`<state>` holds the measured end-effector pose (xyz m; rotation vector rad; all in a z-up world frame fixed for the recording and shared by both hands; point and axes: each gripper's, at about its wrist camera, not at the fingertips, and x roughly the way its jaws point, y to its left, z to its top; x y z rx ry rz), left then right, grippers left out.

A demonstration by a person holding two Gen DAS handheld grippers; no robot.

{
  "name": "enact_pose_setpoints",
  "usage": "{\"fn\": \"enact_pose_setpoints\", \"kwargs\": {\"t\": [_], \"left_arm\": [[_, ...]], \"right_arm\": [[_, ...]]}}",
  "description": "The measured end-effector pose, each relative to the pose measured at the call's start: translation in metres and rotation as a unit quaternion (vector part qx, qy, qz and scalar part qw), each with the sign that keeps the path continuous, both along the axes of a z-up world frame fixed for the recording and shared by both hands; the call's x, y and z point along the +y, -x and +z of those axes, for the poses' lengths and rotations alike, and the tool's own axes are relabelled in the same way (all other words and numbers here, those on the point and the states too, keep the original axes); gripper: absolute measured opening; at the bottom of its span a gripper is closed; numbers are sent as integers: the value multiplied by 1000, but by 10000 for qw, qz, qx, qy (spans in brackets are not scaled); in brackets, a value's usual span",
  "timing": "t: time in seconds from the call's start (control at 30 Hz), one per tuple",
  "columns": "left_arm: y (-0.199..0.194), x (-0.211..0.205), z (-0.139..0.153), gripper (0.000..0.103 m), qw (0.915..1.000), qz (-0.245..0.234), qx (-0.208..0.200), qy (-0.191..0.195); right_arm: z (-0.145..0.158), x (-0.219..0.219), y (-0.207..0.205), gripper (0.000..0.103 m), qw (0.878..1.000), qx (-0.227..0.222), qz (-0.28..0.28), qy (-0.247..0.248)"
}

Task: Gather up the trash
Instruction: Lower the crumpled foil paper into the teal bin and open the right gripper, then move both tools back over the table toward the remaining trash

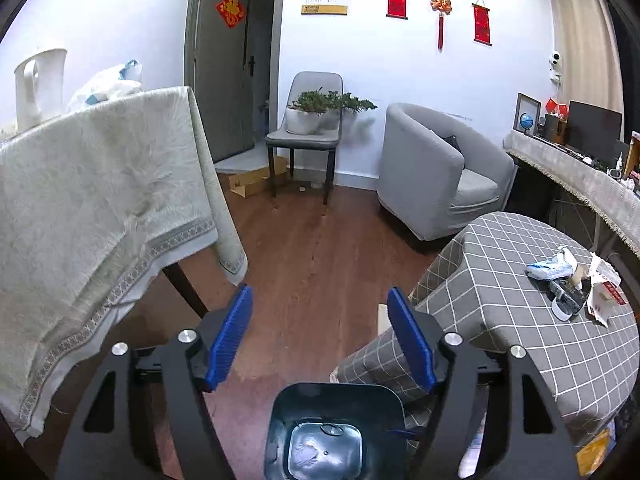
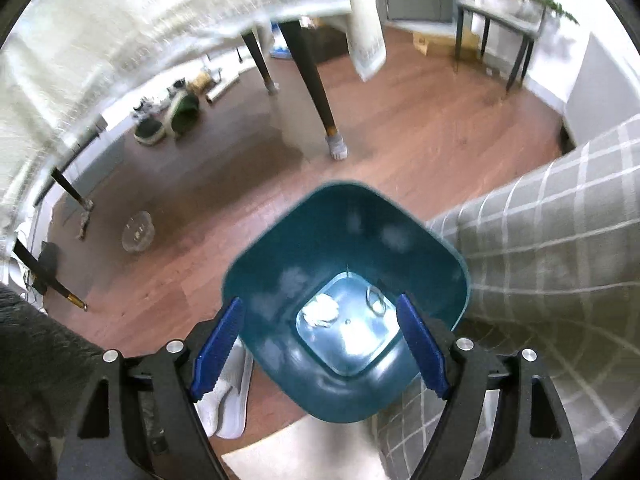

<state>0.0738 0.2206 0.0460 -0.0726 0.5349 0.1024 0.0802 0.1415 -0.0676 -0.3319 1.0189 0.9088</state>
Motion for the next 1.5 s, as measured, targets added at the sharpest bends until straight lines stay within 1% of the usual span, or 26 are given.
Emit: {"fn": "enact_pose_setpoints", "kwargs": {"t": [0.07, 0.13, 0.23, 0.27, 0.33, 0.43, 0.53, 0.67, 0.9, 1.13, 1.37, 1.5], "left_arm": [[0, 1, 2, 80, 10000, 47, -54, -46], [1, 4, 5, 81, 9999, 114, -124, -29], [3, 3, 10, 90, 9992, 273, -293, -70], [3, 2, 12, 91, 9992, 260, -309, -49], [2, -3, 14, 92, 9995, 62, -308, -21], [3, -12, 16, 92, 9990, 115, -407, -155], [-2, -22, 15, 92, 9992, 85, -347, -165], [-6, -35, 12, 92, 9995, -21, -302, -121], [-15, -71, 4, 92, 9992, -360, -183, -62], [-25, -106, -5, 92, 9975, -696, -54, -80], [-35, -137, -14, 92, 9955, -946, 36, 75], [-41, -154, -19, 92, 9946, -1018, 118, 167]], "right_arm": [[25, -8, 7, 80, 9994, -236, 55, -263], [46, -16, 13, 80, 9977, -508, 86, -444], [76, -31, 16, 80, 9941, -869, -9, -650], [86, -38, 16, 80, 9926, -982, -65, -715], [98, -52, 13, 80, 9901, -1149, -206, -784], [110, -74, 7, 80, 9865, -1338, -441, -832], [119, -100, -4, 80, 9822, -1507, -767, -813], [128, -135, -17, 80, 9763, -1617, -1149, -868], [139, -192, -27, 80, 9635, -2008, -1648, -653], [145, -243, -30, 80, 9516, -2310, -1967, -487], [149, -300, -35, 80, 9382, -2541, -2341, -185], [141, -321, -37, 80, 9369, -2532, -2412, 27]]}}
